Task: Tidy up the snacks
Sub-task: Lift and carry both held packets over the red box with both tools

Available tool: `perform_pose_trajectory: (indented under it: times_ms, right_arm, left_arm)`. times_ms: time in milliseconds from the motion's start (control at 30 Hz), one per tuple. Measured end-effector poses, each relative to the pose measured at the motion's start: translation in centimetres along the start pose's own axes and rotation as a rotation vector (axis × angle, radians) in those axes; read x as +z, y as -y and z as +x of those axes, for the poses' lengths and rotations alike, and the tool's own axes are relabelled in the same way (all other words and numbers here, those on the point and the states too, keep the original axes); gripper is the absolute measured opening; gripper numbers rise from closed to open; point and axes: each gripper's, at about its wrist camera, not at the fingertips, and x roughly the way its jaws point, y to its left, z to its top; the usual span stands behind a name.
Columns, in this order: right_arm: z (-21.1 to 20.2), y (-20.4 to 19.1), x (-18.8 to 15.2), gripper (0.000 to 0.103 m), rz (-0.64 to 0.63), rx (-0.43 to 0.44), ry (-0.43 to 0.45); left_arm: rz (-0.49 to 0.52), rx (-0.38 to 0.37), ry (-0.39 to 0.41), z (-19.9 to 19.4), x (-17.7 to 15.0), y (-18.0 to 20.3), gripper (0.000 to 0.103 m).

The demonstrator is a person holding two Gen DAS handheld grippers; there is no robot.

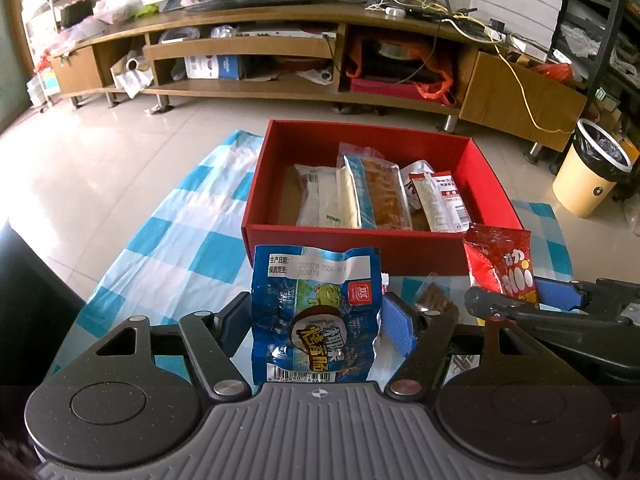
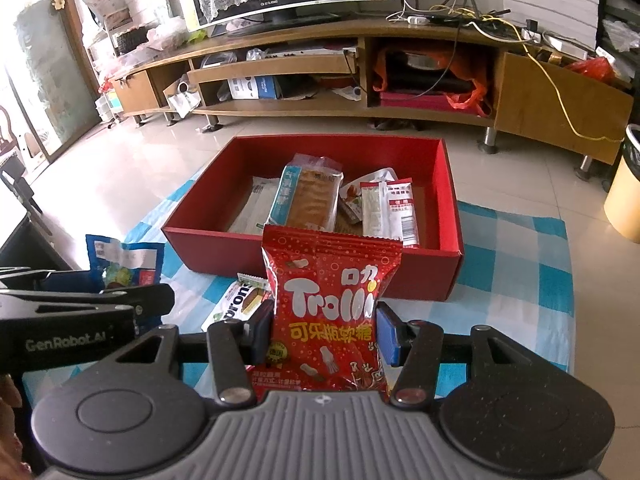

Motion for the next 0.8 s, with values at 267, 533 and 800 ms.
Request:
perform_pose_trajectory:
  times_ms: [267,533,800]
  right_arm:
    - [-0.1,0.3,0.9,0.052,0.005,-0.001,0.017]
    - [0.2,0.4,1.7,0.052,0.008,-0.002,0.024]
    - [0.2,0.7,2.7,0.052,0.016,0.002,0.04]
  left_arm:
    - [0.003,0.009,0.019,0.1,0.9,0.2,0.075]
    - [0.004,0.007,0.033,0.2,1.8,0.5,0.075]
    - [0.003,0.013,0.046,0.6,2.9,0.8,0.075]
